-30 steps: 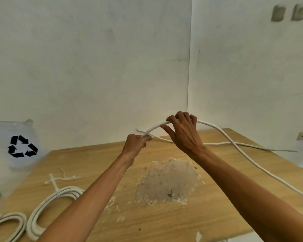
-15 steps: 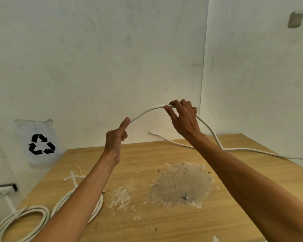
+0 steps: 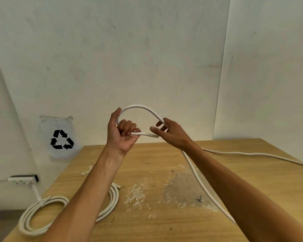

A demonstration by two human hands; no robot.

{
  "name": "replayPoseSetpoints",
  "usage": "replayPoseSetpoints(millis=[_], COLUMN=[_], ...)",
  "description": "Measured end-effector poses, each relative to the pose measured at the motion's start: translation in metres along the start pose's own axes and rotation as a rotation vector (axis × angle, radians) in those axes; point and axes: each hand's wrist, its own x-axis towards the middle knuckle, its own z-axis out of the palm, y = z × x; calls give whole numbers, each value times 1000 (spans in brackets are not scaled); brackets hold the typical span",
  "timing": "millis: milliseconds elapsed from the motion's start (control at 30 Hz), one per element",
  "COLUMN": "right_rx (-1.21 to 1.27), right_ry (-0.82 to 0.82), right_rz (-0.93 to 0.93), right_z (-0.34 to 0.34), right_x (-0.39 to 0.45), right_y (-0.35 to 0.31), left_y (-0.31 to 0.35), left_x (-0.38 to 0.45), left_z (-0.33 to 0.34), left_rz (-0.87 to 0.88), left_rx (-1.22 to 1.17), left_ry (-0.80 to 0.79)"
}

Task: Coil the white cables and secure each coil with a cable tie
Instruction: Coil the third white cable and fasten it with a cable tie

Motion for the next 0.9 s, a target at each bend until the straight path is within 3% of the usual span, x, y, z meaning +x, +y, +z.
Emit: replayPoseSetpoints(millis=[167, 367, 533, 667, 800, 900], right_rx=[214, 193, 25, -234, -415, -437], right_ry=[-281, -321, -434, -532, -369, -438], right_rz=[64, 253, 346, 345, 352, 375], right_z=[-2, 7, 9, 13, 28, 37], right_x=[-2, -2, -10, -19, -30, -43], right_y=[-1, 6, 27, 30, 58, 76], left_y=[1, -8, 5, -8, -21, -29], left_x=[-4, -10, -6, -13, -25, -26], left_z=[-17, -24, -45, -68, -80, -103], left_rz=[8, -28, -85, -52, 169, 218], left_rx=[-47, 10, 533, 1012, 1668, 1717], left_ry=[40, 11, -39, 26, -72, -54])
